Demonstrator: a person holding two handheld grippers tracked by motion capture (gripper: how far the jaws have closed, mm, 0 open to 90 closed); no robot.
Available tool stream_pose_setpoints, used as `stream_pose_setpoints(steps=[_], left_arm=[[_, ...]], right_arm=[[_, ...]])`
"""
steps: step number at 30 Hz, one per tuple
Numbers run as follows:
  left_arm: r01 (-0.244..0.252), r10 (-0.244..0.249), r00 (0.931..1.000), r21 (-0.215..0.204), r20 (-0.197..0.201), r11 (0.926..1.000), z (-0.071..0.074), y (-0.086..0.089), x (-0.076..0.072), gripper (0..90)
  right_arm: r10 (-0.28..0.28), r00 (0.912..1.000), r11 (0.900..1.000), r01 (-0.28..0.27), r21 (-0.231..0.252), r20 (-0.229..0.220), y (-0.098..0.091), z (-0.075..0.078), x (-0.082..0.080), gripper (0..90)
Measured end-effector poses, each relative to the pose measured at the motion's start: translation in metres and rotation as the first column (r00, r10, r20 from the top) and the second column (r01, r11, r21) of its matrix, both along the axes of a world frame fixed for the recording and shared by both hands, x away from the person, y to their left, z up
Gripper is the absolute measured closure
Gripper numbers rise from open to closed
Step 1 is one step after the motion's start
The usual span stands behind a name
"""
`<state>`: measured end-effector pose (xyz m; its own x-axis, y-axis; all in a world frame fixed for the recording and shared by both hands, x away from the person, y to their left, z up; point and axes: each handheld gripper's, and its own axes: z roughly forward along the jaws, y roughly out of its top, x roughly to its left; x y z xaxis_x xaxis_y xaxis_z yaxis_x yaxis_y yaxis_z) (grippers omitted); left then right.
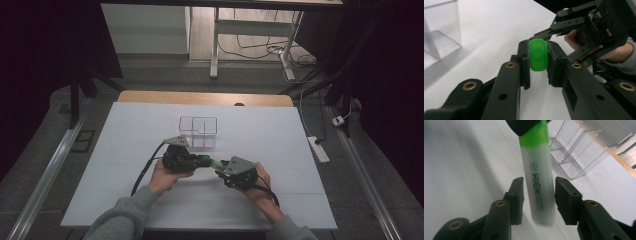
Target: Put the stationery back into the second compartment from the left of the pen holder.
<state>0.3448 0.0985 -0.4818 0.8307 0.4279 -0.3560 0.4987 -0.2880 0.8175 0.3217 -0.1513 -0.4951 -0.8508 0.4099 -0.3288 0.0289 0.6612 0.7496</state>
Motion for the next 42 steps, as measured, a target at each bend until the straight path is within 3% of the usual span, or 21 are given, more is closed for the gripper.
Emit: stream_pose_setpoints(steps=[5,11,17,29,42], left_arm=[[-0.027,0.027,0.9996,0.004,0.005,0.9996,0.002,0.01,0.002,74.4],[-0.054,0.054,0.9984,0.006,0.019,0.9985,0.006,0.02,0.003,74.4],[-0.079,0.079,0.9963,0.0,0.035,0.9969,0.013,0.034,0.004,74.4],[-0.103,0.104,0.9929,-0.008,0.058,0.9946,0.024,0.052,0.004,74.4],[-0.13,0.131,0.9876,-0.019,0.086,0.9913,0.038,0.067,0.006,74.4]], right_arm=[[-0.017,0.9996,0.9991,0.017,0.039,-0.023,-0.006,0.003,0.002,52.2],[-0.033,0.9991,0.998,0.035,0.053,-0.027,-0.012,0.004,0.003,49.2],[-0.073,0.9949,0.9926,0.079,0.092,-0.07,-0.031,0.006,0.004,47.3],[-0.133,0.9827,0.9842,0.146,0.1,-0.129,-0.067,0.0,0.002,45.1],[-0.169,0.9754,0.9751,0.187,0.12,-0.141,-0.09,-0.001,-0.001,44.5]])
